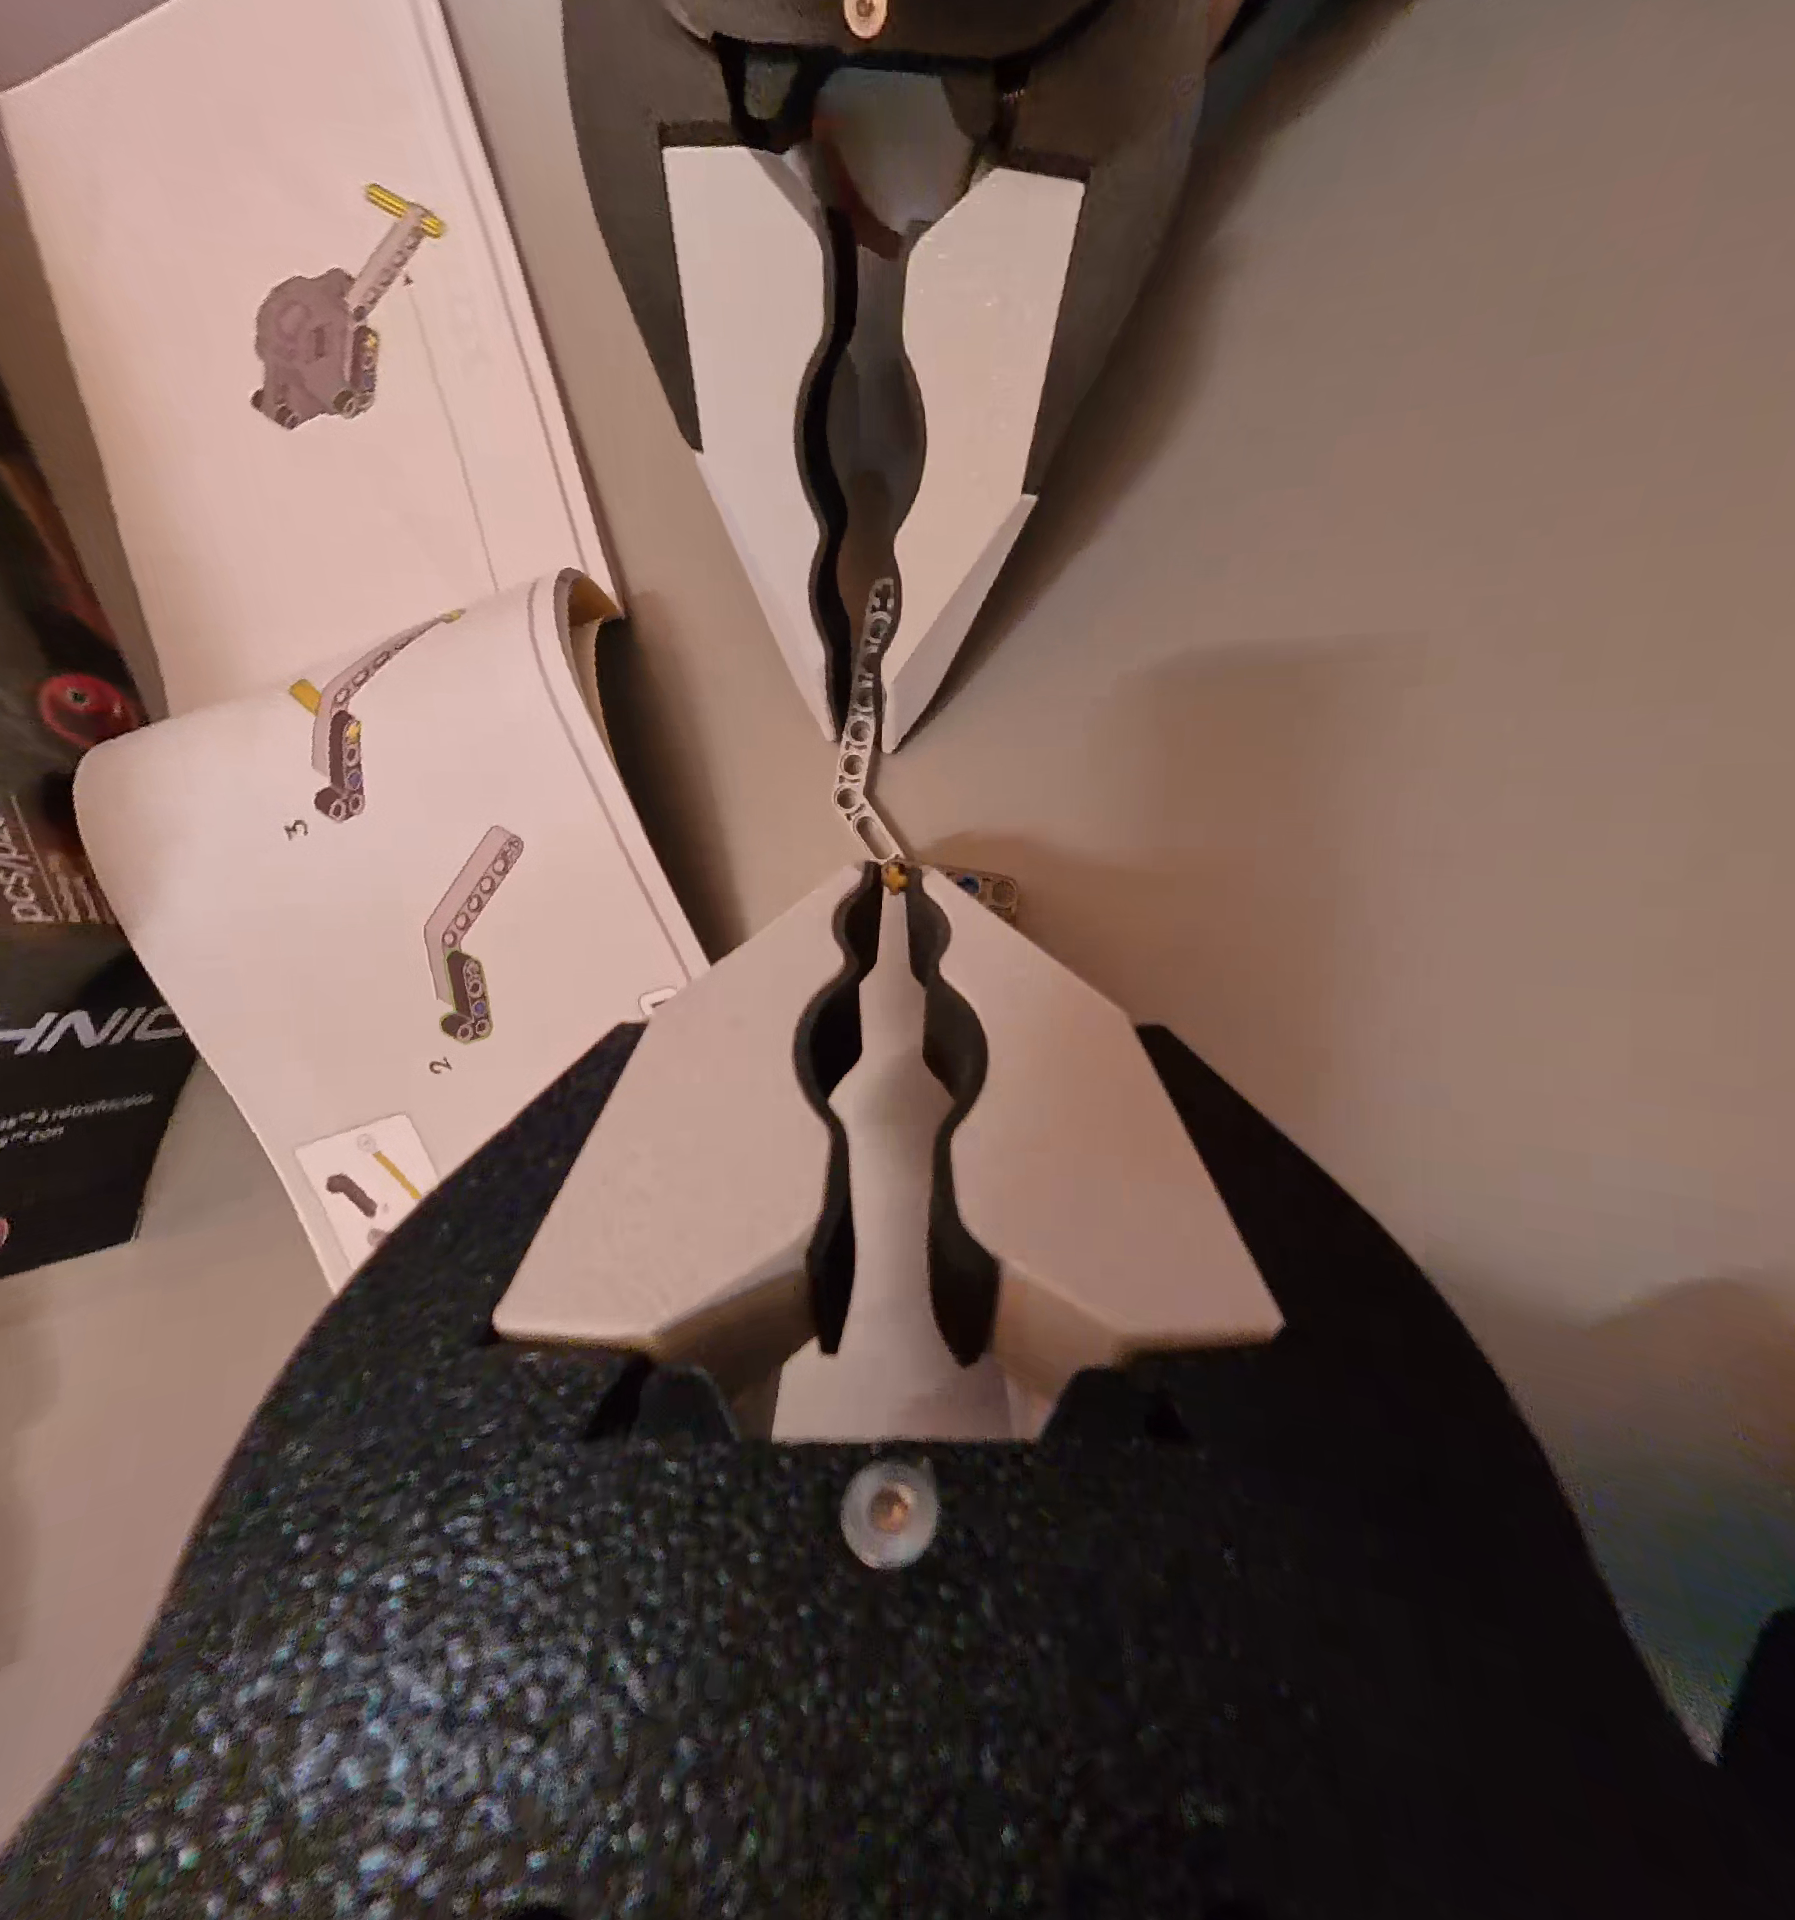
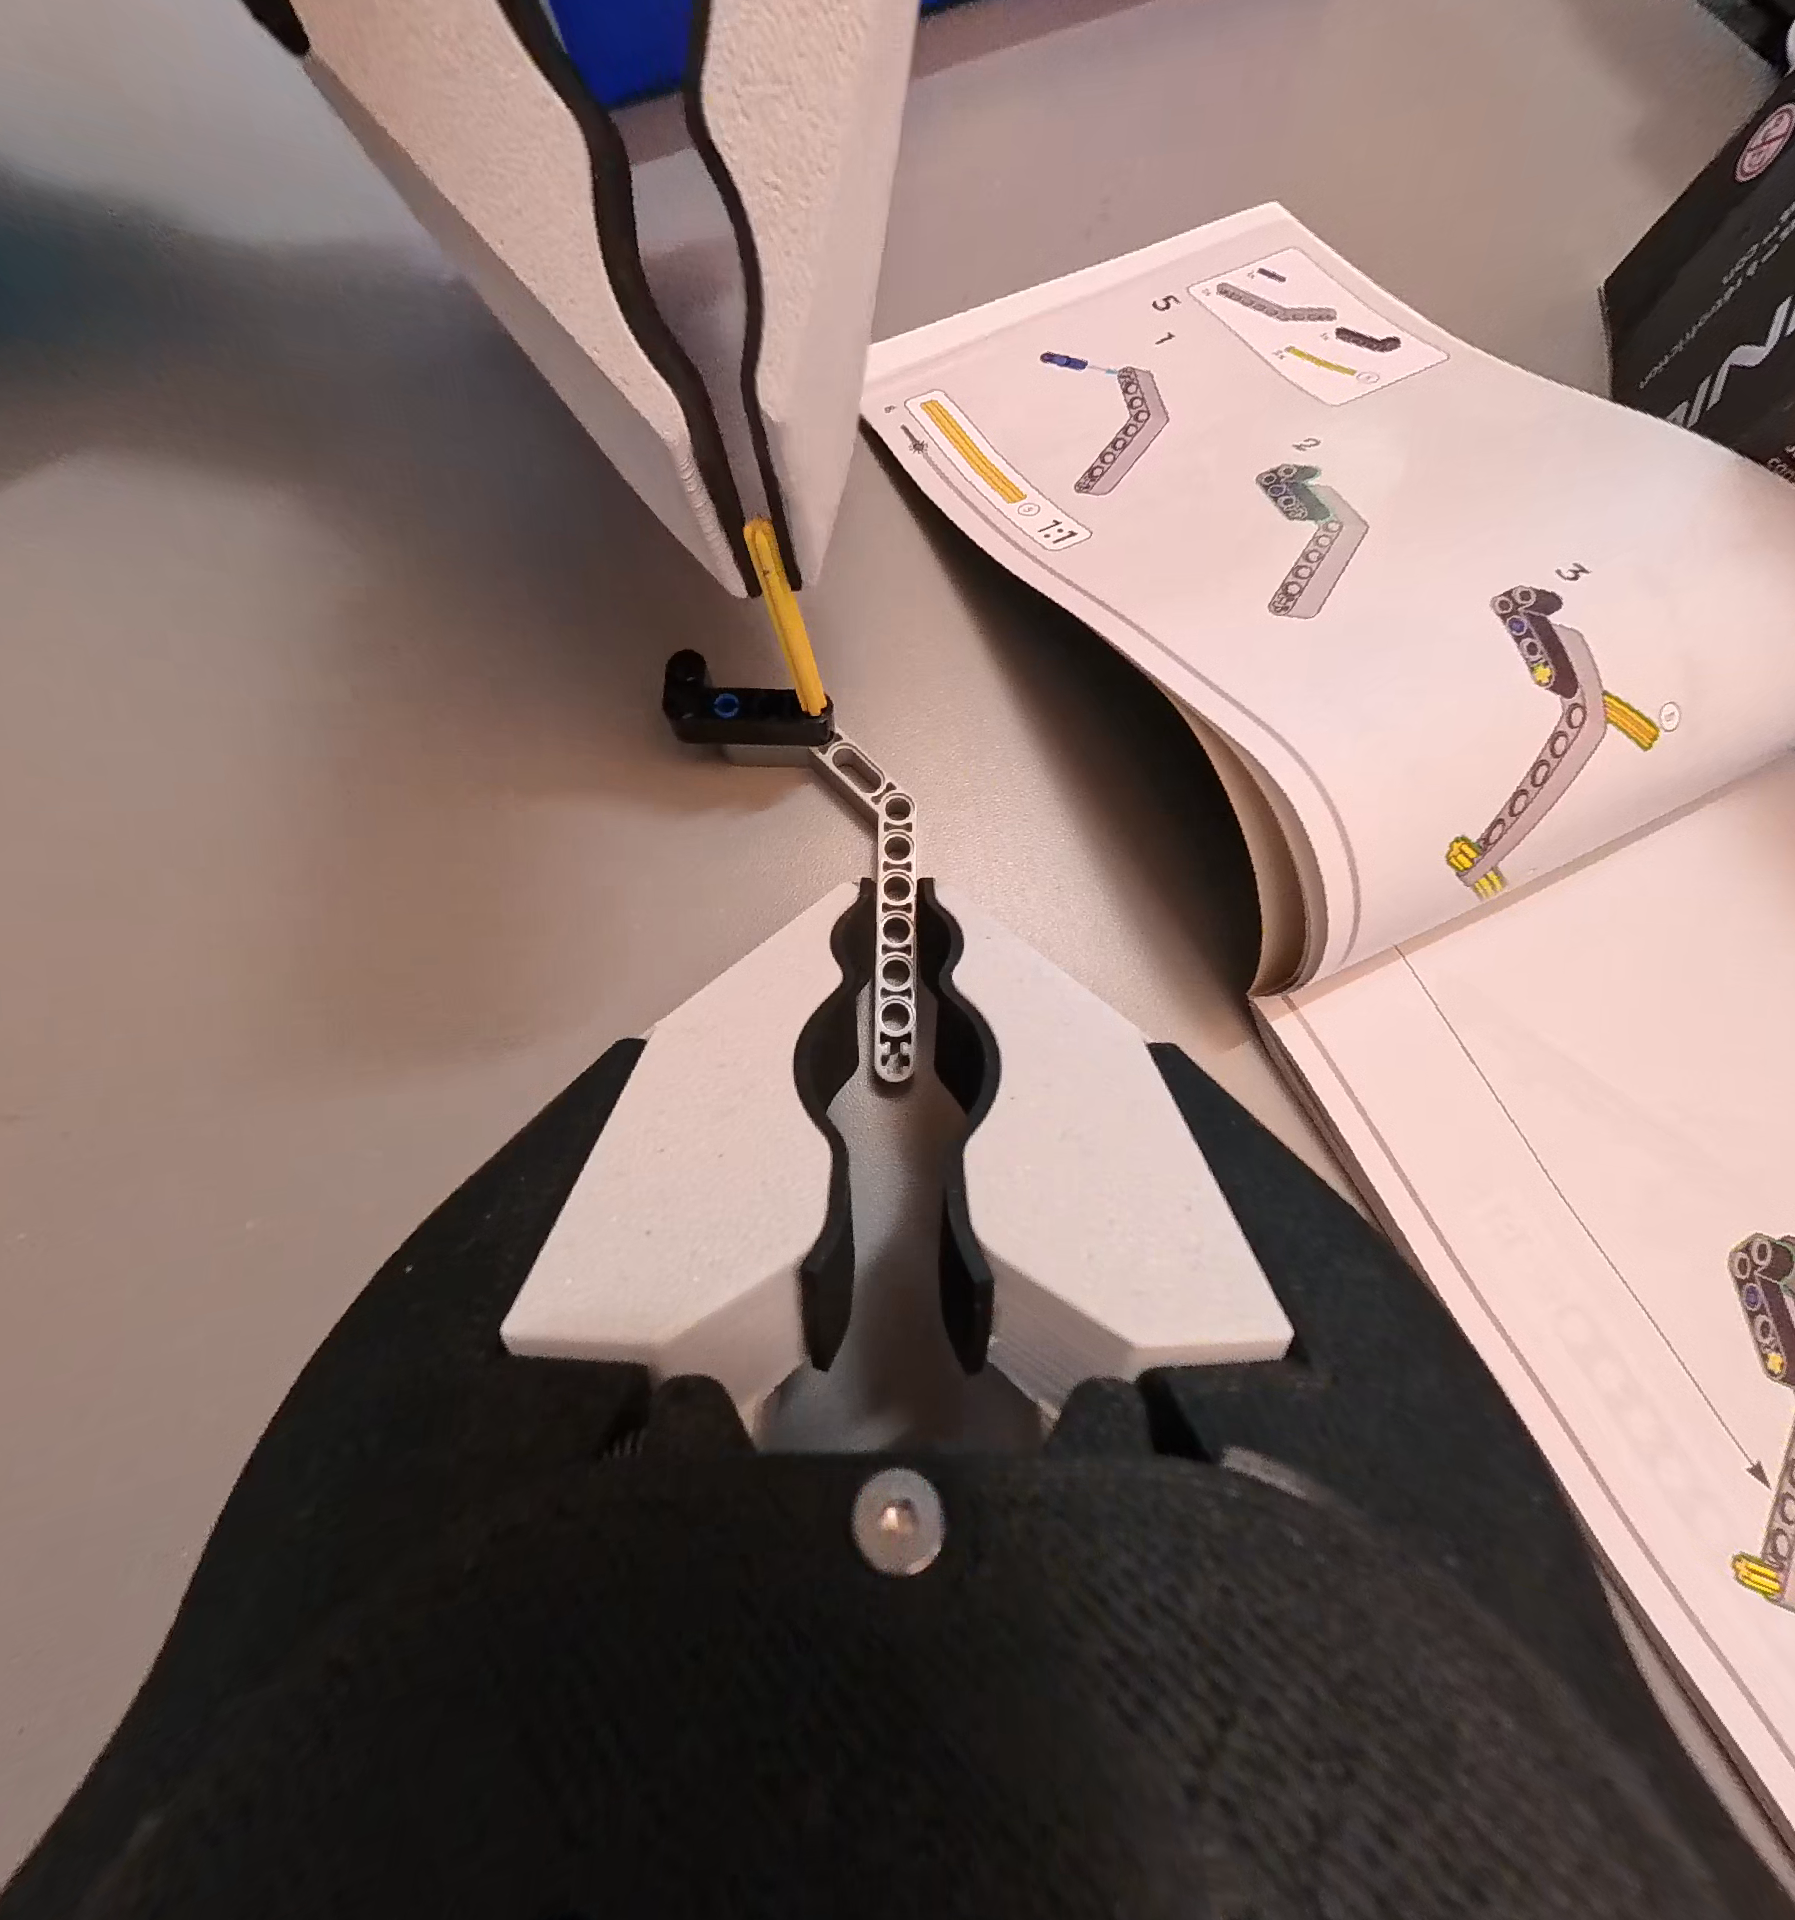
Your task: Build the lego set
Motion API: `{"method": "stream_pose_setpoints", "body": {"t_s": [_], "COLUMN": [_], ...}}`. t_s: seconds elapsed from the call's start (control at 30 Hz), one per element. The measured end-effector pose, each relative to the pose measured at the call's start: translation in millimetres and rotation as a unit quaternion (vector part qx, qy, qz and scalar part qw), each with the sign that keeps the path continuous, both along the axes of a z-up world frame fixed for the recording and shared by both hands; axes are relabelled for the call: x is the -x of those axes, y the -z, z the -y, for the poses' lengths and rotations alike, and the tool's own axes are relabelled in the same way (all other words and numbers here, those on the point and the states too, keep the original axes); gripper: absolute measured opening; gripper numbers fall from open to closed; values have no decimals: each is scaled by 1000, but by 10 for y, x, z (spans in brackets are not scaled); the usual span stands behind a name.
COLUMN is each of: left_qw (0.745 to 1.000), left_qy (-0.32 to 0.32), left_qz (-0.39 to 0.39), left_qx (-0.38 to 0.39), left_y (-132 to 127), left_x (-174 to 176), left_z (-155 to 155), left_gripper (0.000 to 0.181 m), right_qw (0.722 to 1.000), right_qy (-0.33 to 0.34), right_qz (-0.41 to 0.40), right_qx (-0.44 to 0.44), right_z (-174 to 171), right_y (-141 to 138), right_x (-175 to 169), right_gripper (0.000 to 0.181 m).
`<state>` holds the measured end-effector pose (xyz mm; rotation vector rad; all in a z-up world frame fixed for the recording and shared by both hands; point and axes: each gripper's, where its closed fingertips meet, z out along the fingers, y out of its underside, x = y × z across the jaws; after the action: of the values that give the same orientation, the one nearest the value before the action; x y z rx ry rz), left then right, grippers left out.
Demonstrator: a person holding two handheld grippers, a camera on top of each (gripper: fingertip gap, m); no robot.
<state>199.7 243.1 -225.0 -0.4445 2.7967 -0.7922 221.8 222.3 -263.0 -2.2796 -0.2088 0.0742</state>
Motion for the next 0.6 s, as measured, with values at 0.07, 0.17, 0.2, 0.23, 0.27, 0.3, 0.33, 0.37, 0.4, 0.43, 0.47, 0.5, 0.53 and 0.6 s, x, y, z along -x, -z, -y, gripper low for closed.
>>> {"method": "stream_pose_setpoints", "body": {"t_s": [0.07, 0.17, 0.2, 0.23, 0.27, 0.3, 0.33, 0.37, 0.4, 0.43, 0.47, 0.5, 0.53, 0.6], "left_qw": [1000, 999, 998, 997, 996, 995, 994, 993, 991, 990, 988, 987, 985, 982], "left_qy": [15, 41, 51, 60, 72, 84, 95, 105, 115, 124, 132, 141, 149, 162], "left_qz": [-9, -21, -26, -31, -32, -34, -35, -36, -38, -41, -44, -47, -50, -56], "left_qx": [-9, -19, -22, -24, -26, -30, -35, -42, -49, -57, -63, -67, -71, -82], "left_y": [2, 3, 5, 5, 7, 8, 8, 8, 10, 11, 11, 11, 12, 12], "left_x": [0, -3, -4, -8, -12, -12, -14, -16, -17, -19, -23, -26, -27, -27], "left_z": [0, 4, 3, 2, 4, 6, 6, 4, 0, -7, -9, -3, 5, 16], "left_gripper": [1, 1, 1, 1, 1, 1, 1, 1, 1, 2, 1, 1, 2, 2], "right_qw": [1000, 1000, 1000, 1000, 1000, 1000, 1000, 1000, 1000, 1000, 1000, 1000, 1000, 1000], "right_qy": [0, 0, 0, 0, 0, 0, 0, 0, 0, 0, 0, 0, 0, 0], "right_qz": [1, -3, -2, 0, 0, -1, -1, -1, -1, -2, -3, -3, -4, -3], "right_qx": [0, 1, 0, 0, 0, 0, 0, 0, 0, 0, 0, 1, 1, 1], "right_z": [0, 1, 0, 0, 0, 0, 1, 0, 0, 0, 0, 0, 0, 1], "right_y": [0, 0, 0, 0, 0, 0, 0, 0, 0, 0, 1, 1, 1, 1], "right_x": [1, 0, 1, 1, 2, 1, 2, 2, 2, 2, 1, 2, 2, 1], "right_gripper": [6, 6, 5, 6, 6, 6, 6, 6, 6, 6, 6, 6, 6, 6]}}
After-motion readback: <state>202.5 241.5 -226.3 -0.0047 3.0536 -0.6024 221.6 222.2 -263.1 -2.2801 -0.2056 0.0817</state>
